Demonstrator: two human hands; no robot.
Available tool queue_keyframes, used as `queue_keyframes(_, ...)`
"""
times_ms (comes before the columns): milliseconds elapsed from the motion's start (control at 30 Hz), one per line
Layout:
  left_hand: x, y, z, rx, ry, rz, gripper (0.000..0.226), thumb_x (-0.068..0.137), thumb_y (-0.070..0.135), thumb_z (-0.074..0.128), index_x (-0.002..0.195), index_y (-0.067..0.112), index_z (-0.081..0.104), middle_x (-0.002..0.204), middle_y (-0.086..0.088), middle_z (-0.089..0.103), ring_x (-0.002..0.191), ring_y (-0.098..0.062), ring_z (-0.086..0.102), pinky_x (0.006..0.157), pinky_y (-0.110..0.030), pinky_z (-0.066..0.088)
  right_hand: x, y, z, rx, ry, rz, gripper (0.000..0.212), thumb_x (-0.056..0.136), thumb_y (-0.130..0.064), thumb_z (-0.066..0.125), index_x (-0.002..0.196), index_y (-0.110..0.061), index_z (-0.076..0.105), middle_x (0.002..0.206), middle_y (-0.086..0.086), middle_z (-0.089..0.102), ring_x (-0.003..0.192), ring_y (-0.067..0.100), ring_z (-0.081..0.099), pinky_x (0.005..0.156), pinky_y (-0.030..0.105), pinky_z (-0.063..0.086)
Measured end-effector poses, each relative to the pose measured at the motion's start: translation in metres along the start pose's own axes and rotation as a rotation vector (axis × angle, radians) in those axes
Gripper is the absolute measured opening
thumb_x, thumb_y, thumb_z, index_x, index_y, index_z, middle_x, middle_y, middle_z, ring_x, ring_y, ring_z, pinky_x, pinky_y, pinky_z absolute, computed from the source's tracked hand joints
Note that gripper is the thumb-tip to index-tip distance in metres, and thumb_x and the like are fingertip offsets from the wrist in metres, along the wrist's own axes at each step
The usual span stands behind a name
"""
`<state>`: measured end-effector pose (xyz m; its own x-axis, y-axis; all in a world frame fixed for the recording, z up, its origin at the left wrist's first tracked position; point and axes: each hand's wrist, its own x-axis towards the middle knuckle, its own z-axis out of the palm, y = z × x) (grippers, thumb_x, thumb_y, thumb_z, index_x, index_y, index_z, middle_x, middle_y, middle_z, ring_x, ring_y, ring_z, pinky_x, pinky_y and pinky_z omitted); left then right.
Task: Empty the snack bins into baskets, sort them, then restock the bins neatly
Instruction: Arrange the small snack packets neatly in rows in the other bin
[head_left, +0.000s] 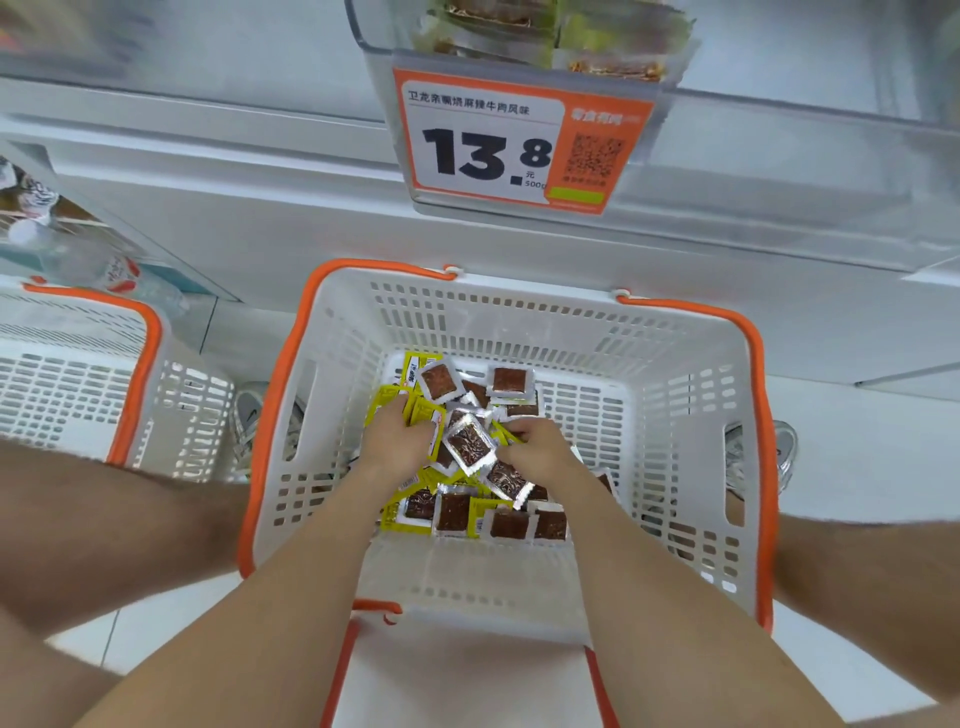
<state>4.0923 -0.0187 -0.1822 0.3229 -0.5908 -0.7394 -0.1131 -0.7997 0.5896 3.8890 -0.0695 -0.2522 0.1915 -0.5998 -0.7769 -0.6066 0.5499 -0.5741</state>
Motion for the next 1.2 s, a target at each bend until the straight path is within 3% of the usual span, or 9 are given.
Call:
queue_keyframes(67, -0.005, 0.009, 0.001, -0.184, -0.011, -0.083, 0.037, 0.101, 0.013, 0.051, 0.135, 0.027, 0.051, 0.091, 0.006, 0.054, 0.094, -0.023, 0.054, 0.093, -0.056, 0.060, -0.002, 0.001, -0.006, 0.008, -0.036, 0.058, 0.012, 0.094, -0.016, 0.075, 0.101, -0.009, 0.067, 0.082, 0.004, 0.056, 0.074, 0.017, 0.053, 0.070, 0.031, 0.042)
queue_keyframes(200, -0.002, 0.014, 0.000, -0.397, -0.019, -0.144, 0.033, 0.101, 0.002, 0.050, 0.129, 0.015, 0.061, 0.133, 0.000, 0.059, 0.111, -0.029, 0.062, 0.083, -0.050, 0.063, -0.005, 0.004, -0.017, 0.081, -0.056, 0.109, 0.039, 0.091, -0.023, 0.080, 0.127, -0.011, 0.072, 0.132, 0.002, 0.067, 0.121, 0.022, 0.062, 0.095, 0.034, 0.046)
queue_keyframes(300, 0.005, 0.011, 0.000, -0.473, -0.038, -0.161, 0.056, 0.094, 0.008, 0.055, 0.149, 0.016, 0.050, 0.152, -0.009, 0.050, 0.126, -0.036, 0.057, 0.072, -0.045, 0.065, -0.012, -0.001, -0.024, 0.176, 0.047, 0.097, 0.031, 0.089, -0.018, 0.081, 0.119, -0.012, 0.076, 0.116, 0.005, 0.074, 0.110, 0.023, 0.069, 0.085, 0.031, 0.051)
queue_keyframes(433, -0.014, 0.035, 0.005, -0.549, -0.072, -0.136, 0.059, 0.102, 0.009, 0.051, 0.158, 0.024, 0.038, 0.150, 0.007, 0.036, 0.131, -0.030, 0.047, 0.088, -0.051, 0.062, -0.033, -0.027, -0.045, 0.304, 0.187, -0.048, 0.010, 0.093, -0.009, 0.072, 0.099, -0.003, 0.078, 0.083, 0.007, 0.072, 0.076, 0.019, 0.067, 0.062, 0.026, 0.051)
queue_keyframes(567, -0.030, 0.058, 0.005, -0.523, -0.142, -0.053, 0.060, 0.097, 0.016, 0.052, 0.155, 0.025, 0.041, 0.158, 0.008, 0.036, 0.137, -0.033, 0.048, 0.076, -0.044, 0.064, -0.065, -0.064, -0.061, 0.405, 0.209, -0.220, 0.020, 0.104, -0.016, 0.062, 0.089, -0.005, 0.068, 0.068, 0.015, 0.064, 0.049, 0.024, 0.059, 0.050, 0.031, 0.048)
queue_keyframes(733, -0.076, 0.106, -0.009, -0.514, -0.228, 0.095, 0.033, 0.102, 0.011, 0.044, 0.124, 0.019, 0.066, 0.118, -0.010, 0.073, 0.089, -0.024, 0.072, 0.076, -0.041, 0.062, -0.112, -0.108, -0.076, 0.428, 0.116, -0.354, 0.010, 0.106, -0.019, 0.060, 0.104, -0.020, 0.069, 0.086, 0.009, 0.072, 0.070, 0.026, 0.069, 0.055, 0.041, 0.059)
queue_keyframes(833, -0.106, 0.127, -0.024, -0.505, -0.353, 0.186, 0.018, 0.103, 0.004, 0.049, 0.105, 0.013, 0.064, 0.086, 0.007, 0.076, 0.071, -0.010, 0.073, 0.069, -0.040, 0.061, -0.142, -0.134, -0.085, 0.322, 0.125, -0.444, 0.012, 0.106, -0.016, 0.058, 0.107, -0.021, 0.070, 0.091, 0.016, 0.073, 0.073, 0.029, 0.070, 0.055, 0.045, 0.059)
queue_keyframes(1000, -0.140, 0.149, -0.053, -0.238, -0.524, 0.397, 0.047, 0.096, -0.012, 0.062, 0.133, 0.015, 0.059, 0.109, -0.011, 0.072, 0.093, -0.025, 0.073, 0.072, -0.032, 0.060, -0.187, -0.169, -0.091, 0.179, 0.191, -0.486, 0.012, 0.105, -0.024, 0.058, 0.112, -0.020, 0.067, 0.097, 0.017, 0.075, 0.076, 0.033, 0.076, 0.059, 0.059, 0.062)
queue_keyframes(1200, -0.188, 0.183, -0.076, -0.119, -0.274, 0.605, 0.038, 0.095, -0.006, 0.062, 0.121, 0.022, 0.068, 0.098, -0.010, 0.074, 0.082, -0.023, 0.073, 0.073, -0.039, 0.063, -0.249, -0.193, -0.090, 0.293, 0.200, -0.408, 0.013, 0.106, -0.017, 0.058, 0.111, -0.009, 0.067, 0.099, 0.022, 0.073, 0.063, 0.029, 0.071, 0.055, 0.050, 0.063)
